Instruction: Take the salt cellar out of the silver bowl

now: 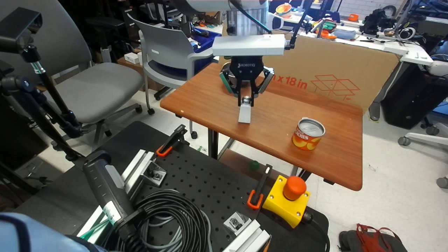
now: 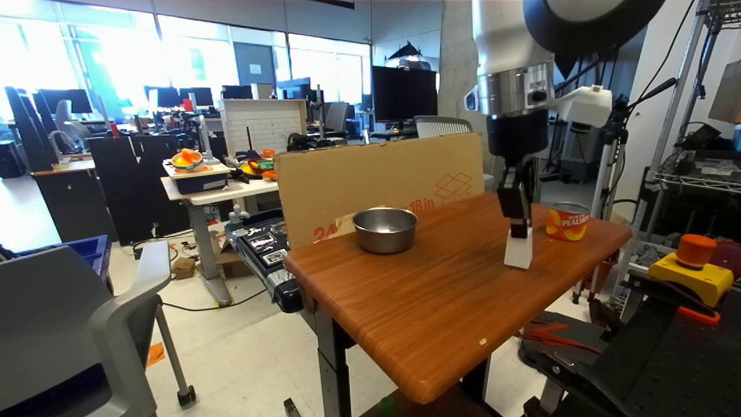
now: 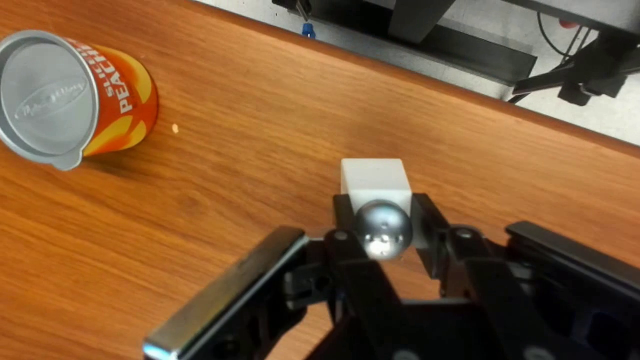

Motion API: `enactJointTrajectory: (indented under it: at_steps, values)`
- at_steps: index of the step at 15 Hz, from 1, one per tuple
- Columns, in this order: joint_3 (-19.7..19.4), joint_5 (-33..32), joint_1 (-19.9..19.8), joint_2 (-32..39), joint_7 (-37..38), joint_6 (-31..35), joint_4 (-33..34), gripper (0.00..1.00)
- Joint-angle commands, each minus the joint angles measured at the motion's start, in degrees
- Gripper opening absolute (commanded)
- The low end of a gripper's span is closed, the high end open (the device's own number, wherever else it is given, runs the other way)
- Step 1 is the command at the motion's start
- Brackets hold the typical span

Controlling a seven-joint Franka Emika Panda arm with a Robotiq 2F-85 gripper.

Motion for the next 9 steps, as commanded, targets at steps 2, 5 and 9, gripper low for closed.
enactJointTrajectory:
  at_steps: [2,5,9]
  values:
    - [-1.04,-2.87,0.66,-1.06,2.94,3.64,-2.69,0.65]
    - [-0.63,-1.08,0.1,-2.84,1.75,4.41,-4.33,0.86]
    - [1.01,6.57,-0.89,-10.61,-2.0,3.24,-5.38,1.0]
